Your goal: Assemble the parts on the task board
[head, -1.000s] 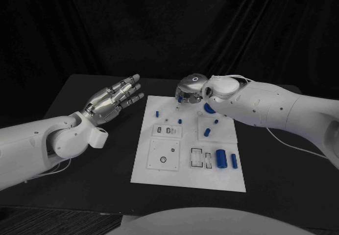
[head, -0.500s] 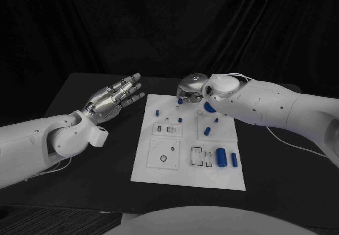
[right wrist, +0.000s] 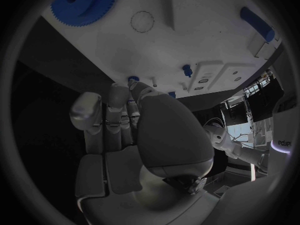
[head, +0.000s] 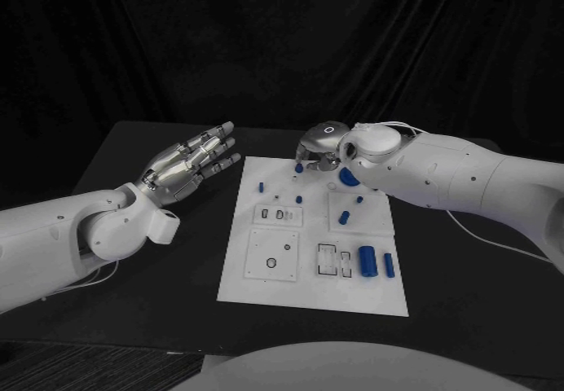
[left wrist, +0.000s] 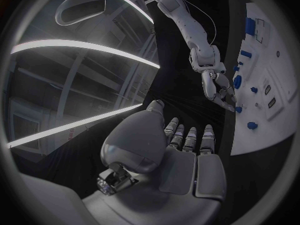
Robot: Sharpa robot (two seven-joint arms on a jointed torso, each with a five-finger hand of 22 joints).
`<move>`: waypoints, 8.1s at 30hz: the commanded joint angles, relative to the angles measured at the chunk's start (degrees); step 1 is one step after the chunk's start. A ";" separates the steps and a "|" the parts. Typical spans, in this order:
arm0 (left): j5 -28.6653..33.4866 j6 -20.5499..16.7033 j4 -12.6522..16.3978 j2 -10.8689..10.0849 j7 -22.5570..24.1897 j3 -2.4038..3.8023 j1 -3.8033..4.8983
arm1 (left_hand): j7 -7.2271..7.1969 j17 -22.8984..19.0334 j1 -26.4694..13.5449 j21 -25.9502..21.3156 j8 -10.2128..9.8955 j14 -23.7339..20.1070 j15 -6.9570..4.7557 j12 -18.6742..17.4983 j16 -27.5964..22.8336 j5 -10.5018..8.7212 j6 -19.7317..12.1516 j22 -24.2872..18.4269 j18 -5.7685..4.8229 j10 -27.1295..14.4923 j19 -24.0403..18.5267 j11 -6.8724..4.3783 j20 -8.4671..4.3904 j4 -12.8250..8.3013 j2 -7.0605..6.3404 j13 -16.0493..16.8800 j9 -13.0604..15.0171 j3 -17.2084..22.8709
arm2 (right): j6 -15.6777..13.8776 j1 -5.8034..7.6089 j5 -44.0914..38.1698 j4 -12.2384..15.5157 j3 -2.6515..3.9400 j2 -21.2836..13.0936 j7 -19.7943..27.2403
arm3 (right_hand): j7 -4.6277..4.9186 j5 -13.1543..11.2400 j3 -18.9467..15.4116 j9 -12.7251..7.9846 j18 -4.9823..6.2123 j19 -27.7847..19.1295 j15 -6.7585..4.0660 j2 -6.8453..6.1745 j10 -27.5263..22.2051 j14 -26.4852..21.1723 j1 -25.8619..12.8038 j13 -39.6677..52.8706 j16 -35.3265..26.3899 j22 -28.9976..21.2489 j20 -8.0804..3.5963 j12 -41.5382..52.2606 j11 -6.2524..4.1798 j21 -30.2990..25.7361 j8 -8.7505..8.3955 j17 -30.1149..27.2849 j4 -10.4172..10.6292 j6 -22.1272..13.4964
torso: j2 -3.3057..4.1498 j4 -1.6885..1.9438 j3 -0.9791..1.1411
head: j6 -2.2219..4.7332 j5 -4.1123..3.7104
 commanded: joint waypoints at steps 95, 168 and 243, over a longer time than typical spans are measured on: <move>-0.04 4.15 -1.32 0.27 -1.50 0.05 -1.48 | 0.50 0.16 2.16 0.29 0.82 0.09 1.08 0.25 0.52 2.20 0.63 0.09 0.23 0.14 0.18 1.06 0.67 -0.96 -0.35 0.09 0.10 2.13 | 2.06 -3.28 5.87 10.18 -0.03 -16.02 -8.36 | -0.26 22.13 -5.42 6.72 -5.89 9.46 -3.08 2.54 32.13 9.40 -10.24 86.38 29.89 29.93 -2.54 86.45 -5.01 18.39 11.37 50.67 -3.46 -0.99 | -0.96 -0.45 -0.28 | -0.18 0.17; -0.04 5.15 -1.96 1.73 -2.62 0.05 -1.52 | 0.44 0.22 3.72 0.44 1.08 0.18 1.59 0.26 0.67 5.20 0.21 0.13 0.13 0.19 0.48 1.09 1.06 -3.49 -0.91 0.11 0.07 4.06 | 6.26 0.19 5.87 8.38 0.01 -2.03 -3.70 | -0.88 14.47 -2.39 4.82 -5.81 9.41 -3.17 1.94 32.13 9.30 -13.49 86.38 29.56 30.08 -2.38 86.45 -5.48 18.04 5.07 50.10 -5.16 -13.86 | -0.95 -0.44 -0.26 | -0.65 -0.03; -0.04 5.82 -2.01 0.93 -3.59 0.05 -1.58 | 0.55 0.25 4.06 0.62 1.19 0.22 1.70 0.31 0.76 5.91 0.20 0.23 0.15 0.20 0.76 1.19 1.20 -4.51 -0.83 0.12 0.09 5.03 | 3.88 -0.54 5.87 11.64 -0.01 -9.95 -5.17 | -0.52 13.27 7.46 0.48 -5.35 8.67 -3.28 3.17 32.13 8.85 -15.61 86.38 27.91 29.36 -2.65 86.45 -5.38 16.11 3.01 47.74 -10.89 -3.17 | -1.01 -0.57 -0.24 | -0.65 0.68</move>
